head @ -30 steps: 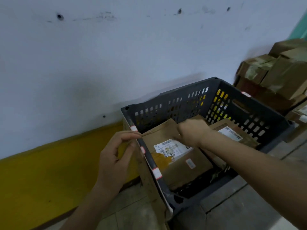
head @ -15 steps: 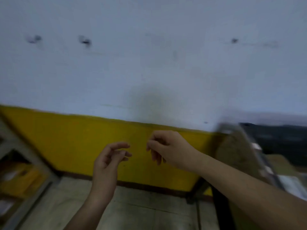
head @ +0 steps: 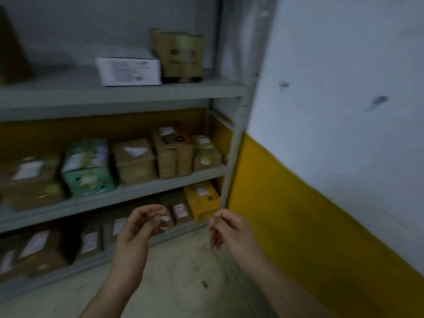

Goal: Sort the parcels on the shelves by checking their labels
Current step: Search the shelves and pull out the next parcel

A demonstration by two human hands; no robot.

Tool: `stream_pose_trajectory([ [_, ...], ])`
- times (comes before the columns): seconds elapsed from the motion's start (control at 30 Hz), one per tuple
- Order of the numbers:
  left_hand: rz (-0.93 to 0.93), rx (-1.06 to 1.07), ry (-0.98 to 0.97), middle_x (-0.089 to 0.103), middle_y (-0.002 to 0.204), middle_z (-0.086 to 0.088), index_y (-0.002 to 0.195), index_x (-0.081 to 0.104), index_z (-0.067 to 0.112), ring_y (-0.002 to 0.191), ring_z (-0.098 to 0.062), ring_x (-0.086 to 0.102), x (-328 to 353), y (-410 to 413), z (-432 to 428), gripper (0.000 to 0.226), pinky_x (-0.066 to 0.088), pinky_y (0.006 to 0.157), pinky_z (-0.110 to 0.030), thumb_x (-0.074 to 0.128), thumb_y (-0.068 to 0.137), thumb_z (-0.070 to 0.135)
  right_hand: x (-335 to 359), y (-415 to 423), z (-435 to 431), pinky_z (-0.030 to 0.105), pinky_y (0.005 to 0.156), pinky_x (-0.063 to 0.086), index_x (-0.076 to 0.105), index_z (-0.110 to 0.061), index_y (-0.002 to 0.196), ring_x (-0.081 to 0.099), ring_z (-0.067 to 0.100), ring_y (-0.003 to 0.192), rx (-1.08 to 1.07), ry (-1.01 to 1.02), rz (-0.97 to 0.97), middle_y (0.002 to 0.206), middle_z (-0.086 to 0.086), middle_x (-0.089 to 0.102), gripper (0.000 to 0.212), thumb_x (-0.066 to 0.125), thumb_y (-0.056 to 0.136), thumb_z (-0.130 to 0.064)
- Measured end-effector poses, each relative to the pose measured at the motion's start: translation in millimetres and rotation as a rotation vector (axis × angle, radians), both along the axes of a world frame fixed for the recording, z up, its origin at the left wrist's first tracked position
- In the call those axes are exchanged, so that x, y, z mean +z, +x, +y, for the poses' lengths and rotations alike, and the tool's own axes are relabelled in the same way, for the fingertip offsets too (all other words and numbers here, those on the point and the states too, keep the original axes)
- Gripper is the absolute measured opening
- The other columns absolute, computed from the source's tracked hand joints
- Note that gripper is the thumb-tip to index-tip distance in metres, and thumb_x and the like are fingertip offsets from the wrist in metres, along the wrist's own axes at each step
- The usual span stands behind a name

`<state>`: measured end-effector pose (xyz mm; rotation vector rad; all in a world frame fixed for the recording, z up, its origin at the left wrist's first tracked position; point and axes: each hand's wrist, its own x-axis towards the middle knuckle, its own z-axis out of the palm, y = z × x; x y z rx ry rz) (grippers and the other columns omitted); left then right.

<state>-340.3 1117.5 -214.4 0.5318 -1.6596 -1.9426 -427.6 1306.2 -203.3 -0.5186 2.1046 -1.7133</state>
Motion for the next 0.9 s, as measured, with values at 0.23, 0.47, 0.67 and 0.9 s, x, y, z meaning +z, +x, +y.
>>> stream_pose_trajectory([
  [0.23,-0.087,0.319,0.046,0.073,0.093,-0.014,0.101,0.07,0.005,0.081,-0.024,0.068,-24,31,-98,0.019,0.051,0.074,-0.032,0.056,0.094,-0.007,-22,-30,-161,0.028,0.046,0.045,0.058,-0.006,0.078,0.06,0.024,0.051,0.314,-0.086,-0.191,0.063,0.011,0.062,0.032,0.043,0.106,-0.008],
  [0.47,-0.18,0.598,0.086,0.075,0.098,-0.016,0.101,0.072,0.006,0.088,-0.033,0.068,-28,38,-190,0.021,0.05,0.08,-0.04,0.055,0.094,-0.005,-40,-60,-290,0.032,0.051,0.044,0.061,0.0,0.091,0.062,0.025,0.051,0.575,-0.121,-0.327,0.068,0.015,0.065,0.029,0.037,0.106,-0.005],
  [0.67,-0.238,0.889,0.103,0.077,0.101,-0.011,0.104,0.072,0.006,0.095,-0.034,0.071,-19,80,-256,0.022,0.052,0.086,-0.043,0.053,0.098,-0.002,-48,-39,-423,0.033,0.055,0.046,0.064,-0.005,0.091,0.062,0.024,0.057,0.899,-0.042,-0.373,0.068,0.012,0.067,0.027,0.043,0.106,-0.01],
  [0.9,-0.212,1.224,0.135,0.076,0.102,-0.015,0.104,0.072,0.004,0.091,-0.031,0.07,-32,186,-305,0.02,0.051,0.083,-0.041,0.054,0.096,-0.003,-44,51,-549,0.035,0.061,0.048,0.065,-0.004,0.094,0.064,0.026,0.066,1.193,-0.006,-0.367,0.074,0.011,0.068,0.023,0.045,0.105,-0.01],
])
